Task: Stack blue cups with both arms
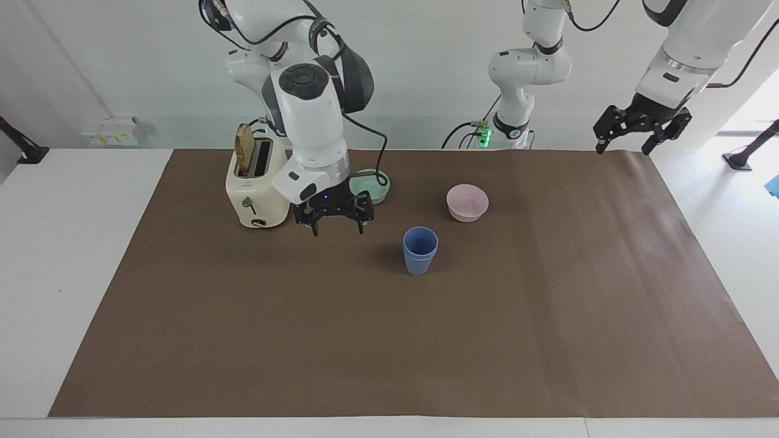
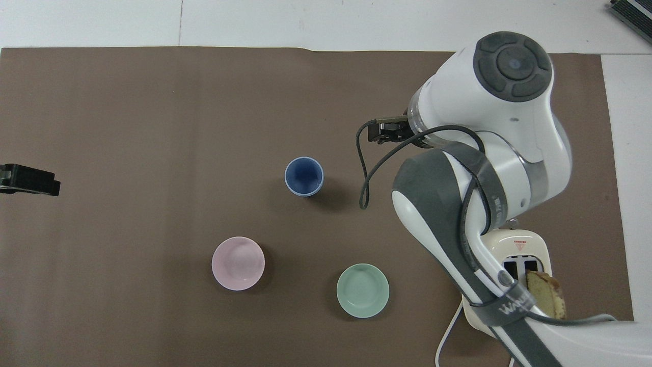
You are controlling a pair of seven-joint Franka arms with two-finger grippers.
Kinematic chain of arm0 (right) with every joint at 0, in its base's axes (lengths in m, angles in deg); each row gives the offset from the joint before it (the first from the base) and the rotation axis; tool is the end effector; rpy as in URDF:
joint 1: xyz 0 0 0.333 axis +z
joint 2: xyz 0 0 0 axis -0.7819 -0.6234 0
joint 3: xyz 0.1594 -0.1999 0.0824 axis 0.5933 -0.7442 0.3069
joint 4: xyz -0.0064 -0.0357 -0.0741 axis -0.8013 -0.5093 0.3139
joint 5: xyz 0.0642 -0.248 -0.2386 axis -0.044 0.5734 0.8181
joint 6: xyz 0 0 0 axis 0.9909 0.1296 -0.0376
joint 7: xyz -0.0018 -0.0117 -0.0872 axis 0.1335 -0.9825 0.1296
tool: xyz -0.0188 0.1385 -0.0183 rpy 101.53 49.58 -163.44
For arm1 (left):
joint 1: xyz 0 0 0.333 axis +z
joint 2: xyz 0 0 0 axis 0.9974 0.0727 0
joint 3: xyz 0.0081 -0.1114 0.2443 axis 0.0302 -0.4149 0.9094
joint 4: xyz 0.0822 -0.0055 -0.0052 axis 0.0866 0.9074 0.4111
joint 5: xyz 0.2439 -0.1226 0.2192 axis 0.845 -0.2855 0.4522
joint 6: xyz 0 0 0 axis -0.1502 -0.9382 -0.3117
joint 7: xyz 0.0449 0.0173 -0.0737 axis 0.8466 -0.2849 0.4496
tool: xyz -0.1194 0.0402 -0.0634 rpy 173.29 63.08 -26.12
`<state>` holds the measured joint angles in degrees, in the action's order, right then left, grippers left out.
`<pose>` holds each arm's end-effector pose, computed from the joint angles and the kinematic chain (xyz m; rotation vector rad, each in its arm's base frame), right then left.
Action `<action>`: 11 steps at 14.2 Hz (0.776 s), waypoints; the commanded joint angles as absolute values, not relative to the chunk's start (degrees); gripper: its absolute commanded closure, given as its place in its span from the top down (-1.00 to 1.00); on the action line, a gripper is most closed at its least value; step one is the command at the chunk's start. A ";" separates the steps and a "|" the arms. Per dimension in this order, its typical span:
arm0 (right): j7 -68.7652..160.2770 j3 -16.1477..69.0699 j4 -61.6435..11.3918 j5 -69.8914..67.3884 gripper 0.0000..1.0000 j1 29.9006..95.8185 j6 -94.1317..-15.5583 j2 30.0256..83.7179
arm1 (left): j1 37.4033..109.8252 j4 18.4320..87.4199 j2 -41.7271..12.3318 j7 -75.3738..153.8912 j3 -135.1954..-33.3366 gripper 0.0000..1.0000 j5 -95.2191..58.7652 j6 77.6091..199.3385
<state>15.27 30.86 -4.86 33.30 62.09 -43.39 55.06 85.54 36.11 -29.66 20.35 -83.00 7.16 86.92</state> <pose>0.5700 0.2113 0.4572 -3.1073 -0.0018 -0.1521 0.4807 -0.0174 0.5644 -3.1323 0.1507 0.0156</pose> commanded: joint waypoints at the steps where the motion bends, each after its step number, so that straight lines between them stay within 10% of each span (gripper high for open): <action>1: 18.76 31.48 -5.05 34.26 1.00 58.65 -40.44 57.88 | 85.13 35.75 -29.77 19.86 -82.47 1.00 6.56 85.96; 11: 25.87 31.21 -4.87 34.35 1.00 50.48 -34.28 65.35 | 85.13 35.75 -29.77 19.86 -82.47 1.00 6.56 85.96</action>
<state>22.75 30.68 -4.50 33.43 52.86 -34.99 64.09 85.54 36.11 -29.66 20.35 -83.00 7.16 86.91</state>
